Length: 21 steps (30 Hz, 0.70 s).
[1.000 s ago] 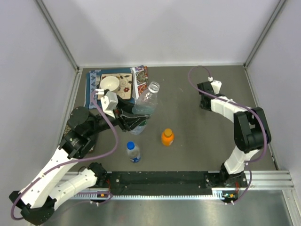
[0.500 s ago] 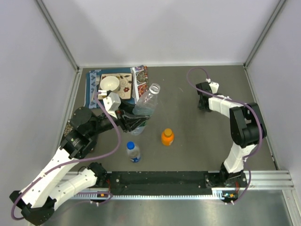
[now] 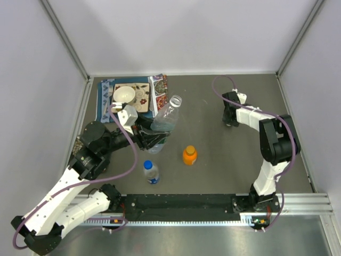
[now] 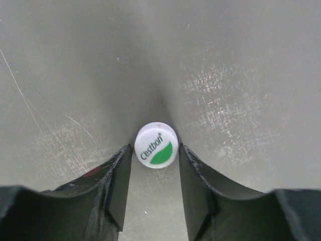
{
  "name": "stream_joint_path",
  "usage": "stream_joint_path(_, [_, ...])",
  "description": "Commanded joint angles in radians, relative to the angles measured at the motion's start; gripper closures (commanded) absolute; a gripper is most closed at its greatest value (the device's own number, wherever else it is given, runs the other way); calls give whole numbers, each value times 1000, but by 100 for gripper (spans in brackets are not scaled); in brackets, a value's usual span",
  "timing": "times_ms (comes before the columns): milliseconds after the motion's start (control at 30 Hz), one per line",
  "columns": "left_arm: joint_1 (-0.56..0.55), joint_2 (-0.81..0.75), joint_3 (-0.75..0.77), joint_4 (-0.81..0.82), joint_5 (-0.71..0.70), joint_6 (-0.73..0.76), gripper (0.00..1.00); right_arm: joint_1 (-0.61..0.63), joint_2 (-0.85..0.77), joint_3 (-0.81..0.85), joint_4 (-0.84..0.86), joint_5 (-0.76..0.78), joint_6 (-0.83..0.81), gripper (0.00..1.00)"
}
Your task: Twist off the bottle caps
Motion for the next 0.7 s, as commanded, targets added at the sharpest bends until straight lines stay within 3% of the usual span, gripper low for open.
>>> stream_joint_path(0, [5,-15,-13,38,-9,-1,76,-8,13,15,-31,-29,15,54])
stream_joint_path(267, [3,-11,-20,38,-11,0,76,-8,-151,102,-85,-12,41,27])
stream_joint_path(433, [3,6,-17,37,-19,5,76,-8,-362,239,-134,-49,96,25])
stream_joint_path(533, [3,28,-13,38,-25,10,76,-7,-569,187,-15,-186,137,25])
stream_joint_path(667, [3,68,-5,38,-17,11,75,7,-761,112,219,-638,145,20])
